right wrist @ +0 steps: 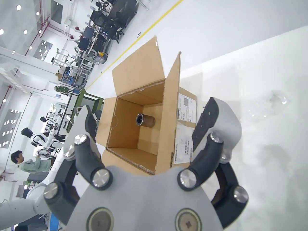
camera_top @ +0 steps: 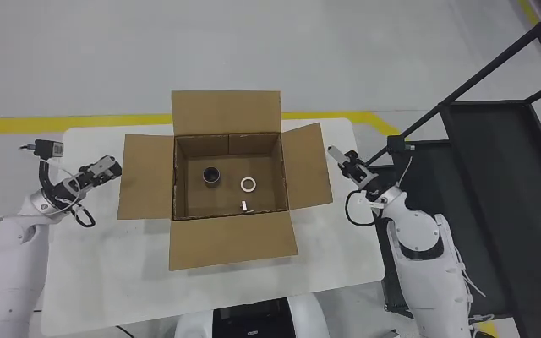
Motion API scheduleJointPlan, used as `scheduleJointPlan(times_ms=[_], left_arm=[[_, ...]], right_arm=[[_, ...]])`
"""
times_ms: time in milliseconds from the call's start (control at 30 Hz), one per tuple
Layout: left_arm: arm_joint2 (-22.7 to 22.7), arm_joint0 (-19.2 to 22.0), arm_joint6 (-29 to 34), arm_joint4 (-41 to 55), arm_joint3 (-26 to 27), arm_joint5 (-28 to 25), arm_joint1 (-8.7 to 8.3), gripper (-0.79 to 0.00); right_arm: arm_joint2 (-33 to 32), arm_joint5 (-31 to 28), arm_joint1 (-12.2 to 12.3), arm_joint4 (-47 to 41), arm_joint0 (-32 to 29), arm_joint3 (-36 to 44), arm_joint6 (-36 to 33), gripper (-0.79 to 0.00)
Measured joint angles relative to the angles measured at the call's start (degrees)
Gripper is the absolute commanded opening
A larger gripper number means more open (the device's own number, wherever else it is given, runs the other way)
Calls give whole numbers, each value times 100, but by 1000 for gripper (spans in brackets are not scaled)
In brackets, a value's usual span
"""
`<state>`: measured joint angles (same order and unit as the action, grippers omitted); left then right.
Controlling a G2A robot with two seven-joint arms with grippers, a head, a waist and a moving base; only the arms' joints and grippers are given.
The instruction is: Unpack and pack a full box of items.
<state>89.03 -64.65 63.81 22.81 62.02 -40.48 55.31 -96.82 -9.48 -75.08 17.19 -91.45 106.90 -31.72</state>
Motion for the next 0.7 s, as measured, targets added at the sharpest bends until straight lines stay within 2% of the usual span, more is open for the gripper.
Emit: scheduleJointPlan(times_ms=[100,233,367,533,700], left_arm=[[-267,118,83,108,-157,81,33,0],[-422,168,238,515,-25,236,46,0],[-359,71,373,1103,438,371,13,0],[-307,-115,530,1149,1277,529,-53,0],[-507,-97,655,1403,1722,655,-41,0]], right_arm=[[23,17,12,-168,11,-100,-59,0],[126,-80,25,-495,45,-171,-257,0],[308,-280,29,-992,95,-116,-486,0],[551,-427,48,-1349,204,-4,-796,0],[882,-436,54,-1475,342,-51,-918,0]])
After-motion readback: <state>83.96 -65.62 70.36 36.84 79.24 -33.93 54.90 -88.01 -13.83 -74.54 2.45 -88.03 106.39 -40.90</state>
